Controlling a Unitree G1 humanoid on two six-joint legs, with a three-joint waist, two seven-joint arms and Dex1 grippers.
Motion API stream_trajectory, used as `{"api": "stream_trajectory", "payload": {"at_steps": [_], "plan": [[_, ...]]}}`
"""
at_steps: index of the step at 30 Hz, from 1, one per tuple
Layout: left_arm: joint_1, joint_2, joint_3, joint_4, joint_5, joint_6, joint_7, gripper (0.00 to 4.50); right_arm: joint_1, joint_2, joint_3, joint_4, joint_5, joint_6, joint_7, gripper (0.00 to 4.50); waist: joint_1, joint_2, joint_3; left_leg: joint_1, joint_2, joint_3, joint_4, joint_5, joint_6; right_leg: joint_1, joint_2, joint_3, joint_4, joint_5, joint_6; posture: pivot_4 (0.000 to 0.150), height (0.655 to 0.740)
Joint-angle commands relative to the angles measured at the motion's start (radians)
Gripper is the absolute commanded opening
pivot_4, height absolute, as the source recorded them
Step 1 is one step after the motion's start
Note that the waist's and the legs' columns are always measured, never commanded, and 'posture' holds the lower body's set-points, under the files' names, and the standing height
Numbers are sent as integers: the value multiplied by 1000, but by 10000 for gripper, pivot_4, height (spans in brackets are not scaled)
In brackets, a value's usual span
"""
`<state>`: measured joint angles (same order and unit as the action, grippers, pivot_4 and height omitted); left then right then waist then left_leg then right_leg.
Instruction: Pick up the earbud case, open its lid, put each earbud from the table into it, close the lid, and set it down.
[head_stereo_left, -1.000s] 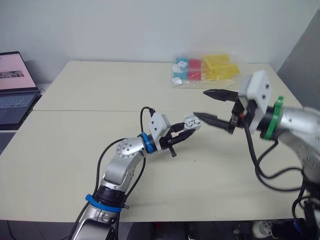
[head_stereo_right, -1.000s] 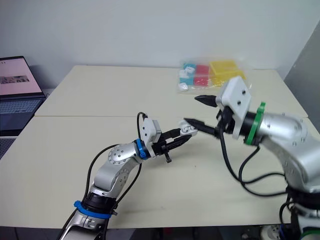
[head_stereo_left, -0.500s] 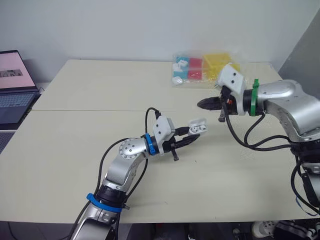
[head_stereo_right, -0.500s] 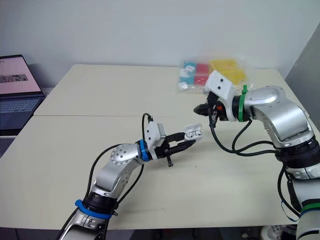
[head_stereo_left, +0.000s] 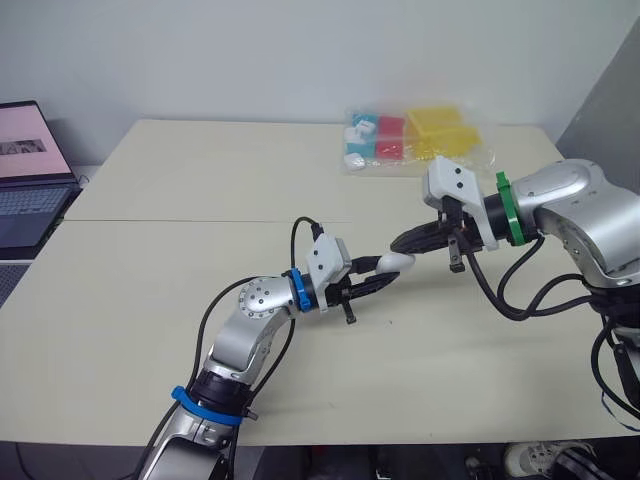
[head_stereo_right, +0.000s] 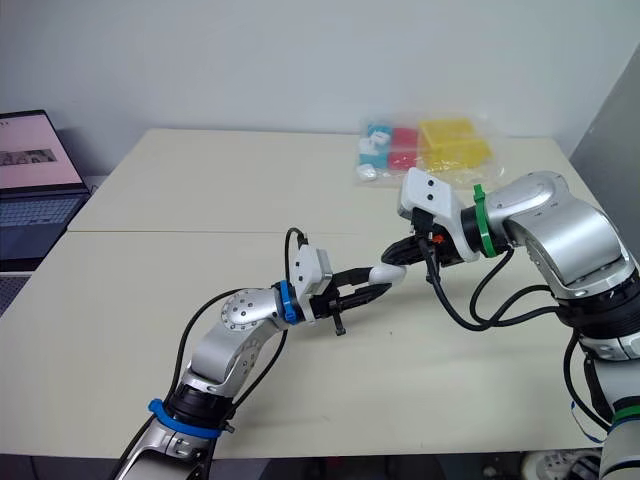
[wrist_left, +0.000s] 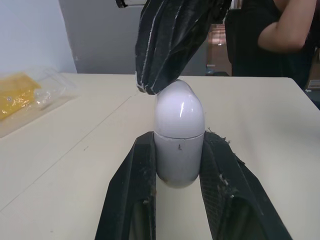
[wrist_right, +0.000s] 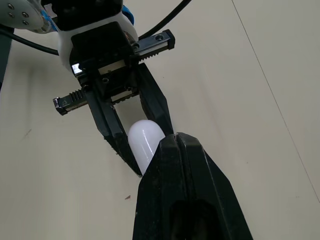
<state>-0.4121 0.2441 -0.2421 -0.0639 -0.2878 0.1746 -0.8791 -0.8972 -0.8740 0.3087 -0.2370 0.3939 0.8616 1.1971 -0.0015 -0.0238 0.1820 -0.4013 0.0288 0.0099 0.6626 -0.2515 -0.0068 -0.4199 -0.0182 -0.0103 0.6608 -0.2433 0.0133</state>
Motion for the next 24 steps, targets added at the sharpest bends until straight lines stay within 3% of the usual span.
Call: {"api": "stream_trajectory", "payload": {"at_steps": [1,6,10,13,19,24], "plan": [[-25,-14,35,-51,-26,-11,26,8013,47,-15,2,-44,-14,-6,-1,0,0,0,0,0,0,0,0,0,0,0,0,0,0,0,0,1500,7400],[-23,0,31,-58,-36,46,18,8013,46,21,-57,-31,-38,-37,-76,0,-1,0,0,1,0,1,0,0,0,0,0,0,0,0,0,1500,7400],[-34,35,-3,-61,-123,353,-6,8013,95,-46,-187,-112,50,46,-71,0,4,0,0,0,0,-1,0,0,0,0,0,0,1,0,0,1500,7400],[-49,20,-5,-58,-132,411,15,8013,163,-86,-224,-158,50,37,-88,0,3,0,0,0,0,-1,0,0,0,0,0,-1,0,0,0,1500,7400],[-135,-58,15,37,-179,737,141,8013,453,-141,-333,-390,72,7,-144,0,8,-1,0,-1,-1,-2,0,0,0,1,0,0,-1,0,1,1500,7400],[-172,-47,-2,119,-153,829,178,8013,580,-145,-345,-464,37,-51,-196,0,-7,-1,0,2,-2,1,0,0,0,0,2,-1,1,0,1,1500,7400]]}}
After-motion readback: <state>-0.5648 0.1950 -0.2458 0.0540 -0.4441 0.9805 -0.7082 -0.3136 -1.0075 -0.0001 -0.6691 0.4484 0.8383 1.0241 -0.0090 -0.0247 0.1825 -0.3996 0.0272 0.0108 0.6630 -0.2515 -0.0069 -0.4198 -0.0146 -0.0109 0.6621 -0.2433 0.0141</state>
